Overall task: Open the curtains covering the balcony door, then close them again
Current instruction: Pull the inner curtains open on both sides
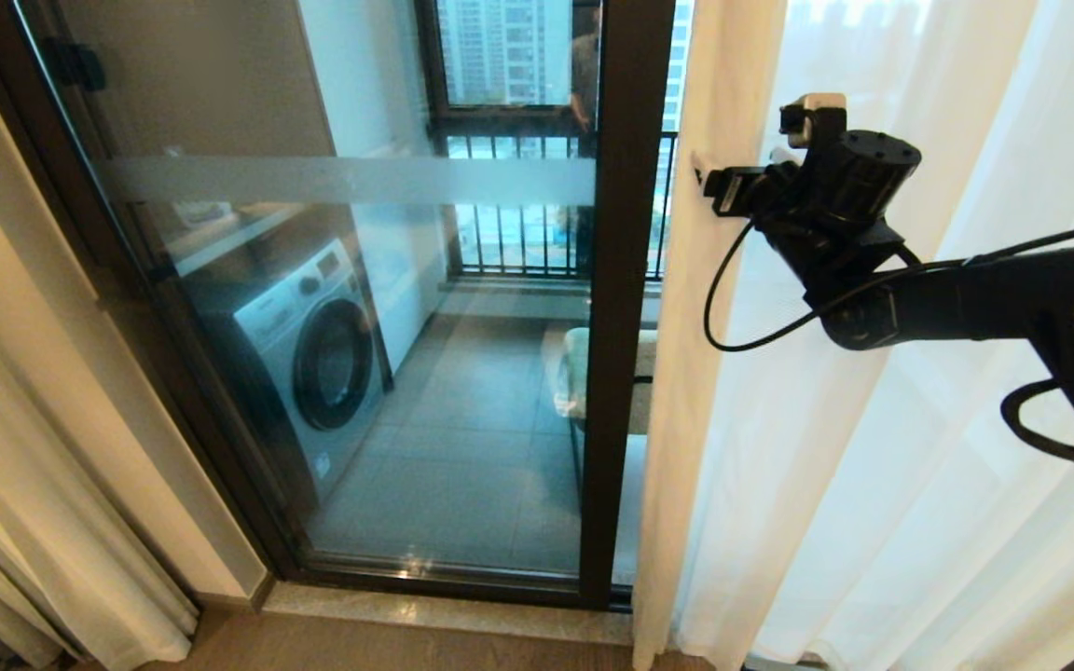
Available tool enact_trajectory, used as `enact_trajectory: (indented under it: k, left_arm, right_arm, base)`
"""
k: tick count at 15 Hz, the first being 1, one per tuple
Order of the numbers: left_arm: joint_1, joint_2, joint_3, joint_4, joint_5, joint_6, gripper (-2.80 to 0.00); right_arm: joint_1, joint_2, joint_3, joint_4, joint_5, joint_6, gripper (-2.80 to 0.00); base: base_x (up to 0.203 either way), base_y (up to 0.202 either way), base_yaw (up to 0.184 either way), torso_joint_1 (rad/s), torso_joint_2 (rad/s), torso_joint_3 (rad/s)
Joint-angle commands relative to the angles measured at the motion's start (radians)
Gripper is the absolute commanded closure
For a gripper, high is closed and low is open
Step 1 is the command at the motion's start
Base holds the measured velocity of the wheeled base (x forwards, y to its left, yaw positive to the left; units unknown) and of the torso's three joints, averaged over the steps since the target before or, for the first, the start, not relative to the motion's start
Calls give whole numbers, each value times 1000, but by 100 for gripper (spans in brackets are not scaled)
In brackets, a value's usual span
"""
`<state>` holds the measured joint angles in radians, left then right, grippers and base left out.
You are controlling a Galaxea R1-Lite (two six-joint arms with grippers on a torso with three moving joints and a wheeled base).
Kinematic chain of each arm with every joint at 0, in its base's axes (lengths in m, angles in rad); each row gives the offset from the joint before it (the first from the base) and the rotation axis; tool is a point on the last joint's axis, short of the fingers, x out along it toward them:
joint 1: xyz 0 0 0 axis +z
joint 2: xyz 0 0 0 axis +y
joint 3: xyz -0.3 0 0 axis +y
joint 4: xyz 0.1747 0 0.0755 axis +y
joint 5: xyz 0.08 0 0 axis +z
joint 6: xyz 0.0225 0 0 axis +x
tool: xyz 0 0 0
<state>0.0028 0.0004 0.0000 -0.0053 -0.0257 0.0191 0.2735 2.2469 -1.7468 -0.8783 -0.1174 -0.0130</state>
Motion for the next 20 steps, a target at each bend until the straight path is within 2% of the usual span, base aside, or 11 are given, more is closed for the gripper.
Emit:
enact_trajectory:
  k: [1,5,6,14,20]
  left_arm:
    - [0,0,0,-1,0,1,0]
    - [0,0,0,-1,0,1,0]
    - [0,0,0,-1,0,1,0]
    - [0,0,0,-1,0,1,0]
    - [0,0,0,-1,0,-1,0]
  right_arm:
    - [7,12,-7,-6,-1,-1,-280]
    - [6,18,-7,-20,-1,-2,-280]
    - [7,19,-7,-21,-1,-4,0]
    - [-1,-18,-3,-68,-5,7,0]
    - [-43,-107,19,-71,-4,16,0]
  base:
    - [0,0,0,0,0,0]
    - [0,0,0,0,0,0]
    - [0,0,0,0,0,0]
    - [0,0,0,0,0,0]
    - [0,0,0,0,0,0]
